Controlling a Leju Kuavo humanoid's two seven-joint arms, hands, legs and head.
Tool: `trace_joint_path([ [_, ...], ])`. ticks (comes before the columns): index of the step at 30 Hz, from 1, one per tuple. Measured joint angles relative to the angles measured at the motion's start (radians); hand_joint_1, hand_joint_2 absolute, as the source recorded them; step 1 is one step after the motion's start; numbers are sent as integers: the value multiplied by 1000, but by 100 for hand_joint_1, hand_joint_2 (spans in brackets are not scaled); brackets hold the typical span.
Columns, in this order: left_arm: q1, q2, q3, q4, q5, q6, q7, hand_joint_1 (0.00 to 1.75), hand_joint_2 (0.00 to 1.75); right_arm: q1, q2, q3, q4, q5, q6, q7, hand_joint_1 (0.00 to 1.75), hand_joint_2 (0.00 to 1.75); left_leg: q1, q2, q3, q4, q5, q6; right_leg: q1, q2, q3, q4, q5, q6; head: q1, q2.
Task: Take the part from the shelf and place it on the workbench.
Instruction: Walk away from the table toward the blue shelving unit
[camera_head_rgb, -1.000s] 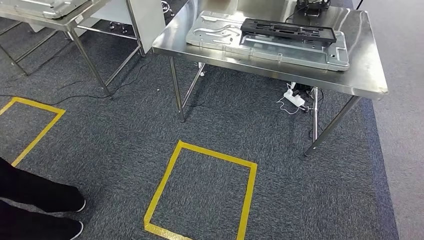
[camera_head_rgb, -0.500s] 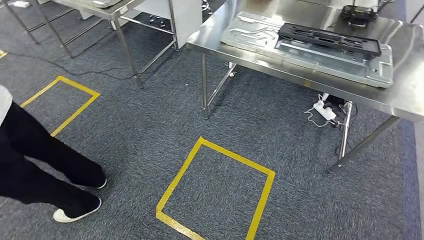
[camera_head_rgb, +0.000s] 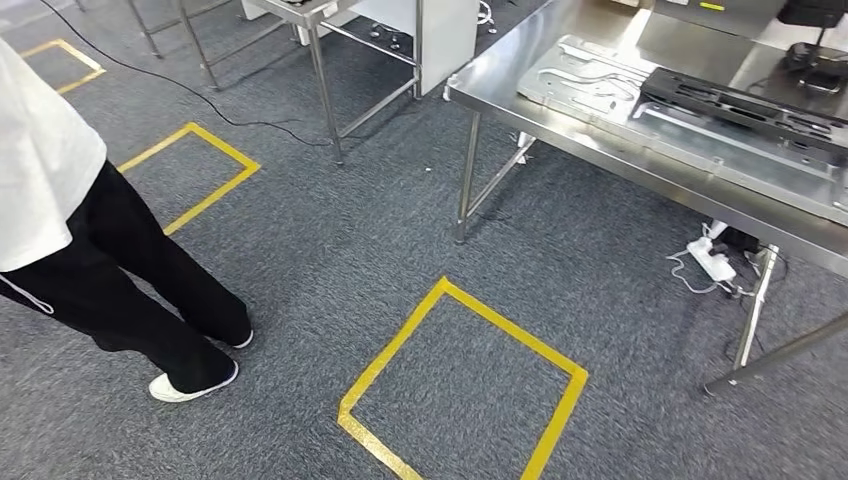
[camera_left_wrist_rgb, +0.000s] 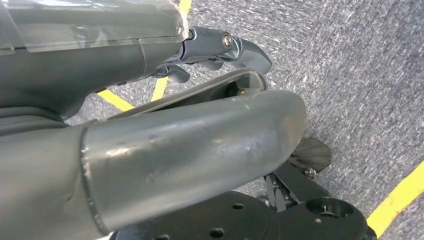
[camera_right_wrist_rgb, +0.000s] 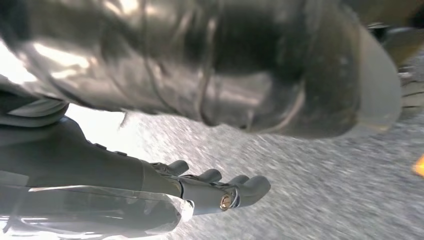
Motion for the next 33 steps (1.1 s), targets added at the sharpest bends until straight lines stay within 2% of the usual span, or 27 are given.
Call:
trace_joint_path([
  [1,0,-1,-3,0,-1,1,0,0,0,-1,0,-3,0,-1,0,2,0,0,0,-9,-5,2,0,-7,2,4,1,-5,-3,-3,0,0],
  [2,2,-2,-4,0,-1,3,1,0,0,-4,0,-5,0,-1,1,6,0,0,2,-19,-9,1,2,-13,2,-7,1,-6,-2,-7,0,0],
  [3,3,-2,-5,0,-2,3,1,0,0,-6,1,-6,0,-2,1,10,0,0,3,-16,-11,3,1,-18,2,-18,3,-10,1,-13,0,0],
  [5,4,-2,-6,0,-2,3,1,0,0,-5,2,-9,0,-3,1,18,0,0,3,27,-30,45,-27,-27,-1,-46,8,-18,4,-27,-2,0],
  [6,3,-2,-6,0,-1,3,1,0,0,-4,3,-10,0,-3,1,22,0,0,3,57,-53,95,-56,-31,0,-62,10,-20,4,-33,-2,0],
  [7,2,-3,-7,0,0,3,1,0,0,-2,3,-11,1,-3,2,27,0,0,3,77,-84,160,-90,-34,2,-77,10,-20,3,-37,-3,0],
  [8,1,-3,-7,0,1,3,1,0,0,-1,3,-11,1,-2,2,30,0,0,5,85,-116,226,-119,-38,3,-93,9,-20,2,-38,-3,0],
  [9,2,-3,-7,0,1,3,1,0,0,0,3,-11,1,0,3,33,0,0,6,90,-138,272,-132,-40,4,-108,9,-20,1,-39,-3,0],
  [10,3,-4,-7,0,2,3,2,0,0,-1,3,-11,1,2,3,35,0,0,7,92,-141,283,-127,-41,5,-122,9,-19,0,-39,-3,0],
  [11,5,-4,-7,0,3,3,4,0,0,-1,3,-11,1,4,4,35,0,0,7,97,-124,253,-104,-40,6,-134,11,-19,-2,-37,-3,0],
  [12,6,-4,-6,0,3,3,6,0,0,-2,4,-11,1,6,5,33,0,0,6,107,-87,187,-69,-36,6,-146,14,-19,-4,-35,-3,0],
  [13,6,-4,-6,0,4,3,9,0,0,-2,4,-11,1,7,6,30,0,0,3,128,-47,112,-42,-31,8,-157,17,-18,-7,-32,-3,0],
  [14,5,-4,-6,0,4,3,13,0,0,-2,4,-11,1,10,6,26,0,0,-1,145,-16,50,-22,-24,10,-167,20,-18,-10,-28,-3,0],
  [15,3,-4,-6,0,3,3,16,0,0,-3,5,-11,1,13,6,20,0,0,-5,157,2,13,-14,-18,11,-176,23,-18,-12,-23,-3,0],
  [16,3,-4,-6,0,3,3,18,0,0,-3,5,-11,1,16,6,15,0,0,-9,161,6,1,-15,-13,12,-184,25,-18,-14,-17,-3,0],
  [18,6,-4,-6,0,1,3,21,0,0,-7,6,-11,1,20,6,6,0,0,-8,141,6,-3,-10,-3,12,-192,30,-19,-16,-5,-3,0],
  [20,8,-4,-6,0,0,3,22,0,0,-9,6,-11,1,22,6,1,0,0,-3,124,11,-14,-1,10,9,-151,22,9,-41,5,-3,0],
  [22,6,-5,-6,0,0,3,22,0,0,-7,6,-11,1,22,6,0,0,0,-2,105,11,-18,5,19,7,-94,-24,109,-101,8,-2,0],
  [23,4,-6,-6,0,-1,3,22,0,0,-5,6,-11,1,22,6,0,0,0,-3,94,9,-18,6,22,7,-82,-56,173,-130,8,-2,0],
  [24,4,-6,-6,0,-1,3,22,0,0,-4,6,-11,1,22,6,0,0,0,-4,82,8,-16,6,23,7,-78,-83,223,-145,9,-2,0],
  [25,4,-7,-6,0,-2,3,22,0,0,-3,6,-11,1,22,6,1,0,0,-5,69,8,-15,6,23,7,-77,-98,245,-140,9,-2,0],
  [26,4,-7,-6,0,-2,3,22,0,0,-2,6,-11,1,22,7,2,0,0,-5,54,9,-12,5,22,7,-76,-95,228,-114,8,-2,0],
  [27,4,-8,-6,0,-2,3,21,0,0,-2,6,-11,1,23,9,5,0,0,-5,40,9,-9,3,21,6,-70,-75,176,-73,6,-2,0],
  [29,4,-9,-6,0,-3,4,20,0,0,0,6,-11,2,23,13,11,0,0,-5,13,5,0,-2,14,3,-29,-27,55,-13,1,-2,0],
  [30,3,-10,-6,0,-4,4,19,0,0,1,6,-11,2,23,15,12,0,0,-5,2,0,5,-3,8,2,-11,-14,19,-1,-1,-2,0],
  [31,3,-10,-6,0,-5,4,19,0,0,0,6,-11,2,23,16,13,0,0,-5,-7,-5,7,-3,2,3,1,-10,6,-1,-4,-2,0],
  [33,5,-10,-6,0,-8,5,18,0,0,-3,8,-11,2,24,19,17,0,0,-3,-25,-11,6,-1,-11,5,-16,-9,1,1,-12,-2,0],
])
